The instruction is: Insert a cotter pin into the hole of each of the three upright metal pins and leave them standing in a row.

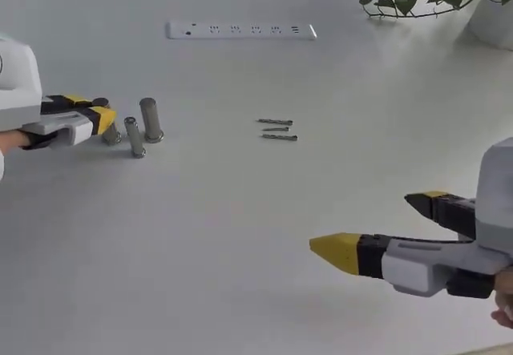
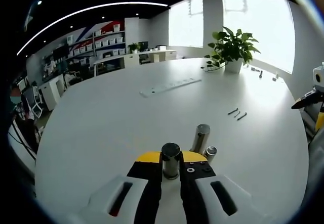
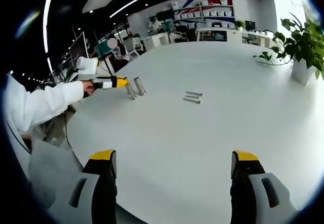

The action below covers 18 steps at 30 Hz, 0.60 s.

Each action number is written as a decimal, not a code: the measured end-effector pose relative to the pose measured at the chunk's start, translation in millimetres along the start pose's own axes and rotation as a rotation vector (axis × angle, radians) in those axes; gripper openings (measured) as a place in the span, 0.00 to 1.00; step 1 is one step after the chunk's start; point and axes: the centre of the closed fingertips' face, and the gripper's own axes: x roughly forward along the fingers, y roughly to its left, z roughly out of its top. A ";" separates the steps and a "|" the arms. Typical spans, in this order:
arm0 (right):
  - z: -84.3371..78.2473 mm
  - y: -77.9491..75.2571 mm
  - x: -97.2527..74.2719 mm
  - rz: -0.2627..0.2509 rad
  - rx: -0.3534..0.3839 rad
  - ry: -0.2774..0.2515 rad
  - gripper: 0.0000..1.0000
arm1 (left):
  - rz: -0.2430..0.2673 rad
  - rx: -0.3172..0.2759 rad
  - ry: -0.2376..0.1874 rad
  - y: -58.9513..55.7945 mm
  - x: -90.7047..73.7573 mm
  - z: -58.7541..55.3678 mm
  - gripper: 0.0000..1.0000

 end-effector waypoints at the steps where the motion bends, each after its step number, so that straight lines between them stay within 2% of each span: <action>1: 0.4 0.3 -0.2 0.002 0.000 -0.001 0.92 | -0.001 0.002 -0.004 0.5 -2.9 2.4 0.10; 4: 2.1 0.6 -0.7 0.006 -0.003 -0.009 0.92 | -0.018 -0.004 -0.025 -0.8 -13.4 12.4 0.10; 8: 5.8 1.4 -2.2 0.011 -0.009 -0.023 0.92 | -0.032 0.027 -0.044 -6.1 -27.9 26.8 0.10; 11: 8.9 2.8 -4.3 0.017 -0.010 -0.041 0.92 | -0.081 0.024 -0.095 -17.9 -42.1 45.2 0.10; 12: 9.3 2.9 -4.8 0.018 -0.010 -0.045 0.92 | -0.089 0.032 -0.102 -20.0 -44.2 47.9 0.10; 13: 10.1 3.2 -6.4 0.019 -0.009 -0.055 0.92 | -0.105 0.068 -0.121 -25.9 -51.2 56.6 0.10; 14: 10.0 3.3 -6.8 0.019 -0.009 -0.057 0.92 | -0.106 0.074 -0.121 -27.0 -52.8 58.0 0.10; 15: 8.9 3.2 -8.1 0.021 -0.005 -0.063 0.92 | -0.114 0.079 -0.125 -34.9 -60.2 64.5 0.10; 17: 7.3 2.7 -9.5 0.021 -0.004 -0.066 0.92 | -0.132 0.093 -0.138 -42.0 -67.7 71.9 0.10; 18: 5.9 2.4 -10.8 0.020 -0.002 -0.069 0.92 | -0.138 0.105 -0.144 -49.2 -71.6 75.1 0.10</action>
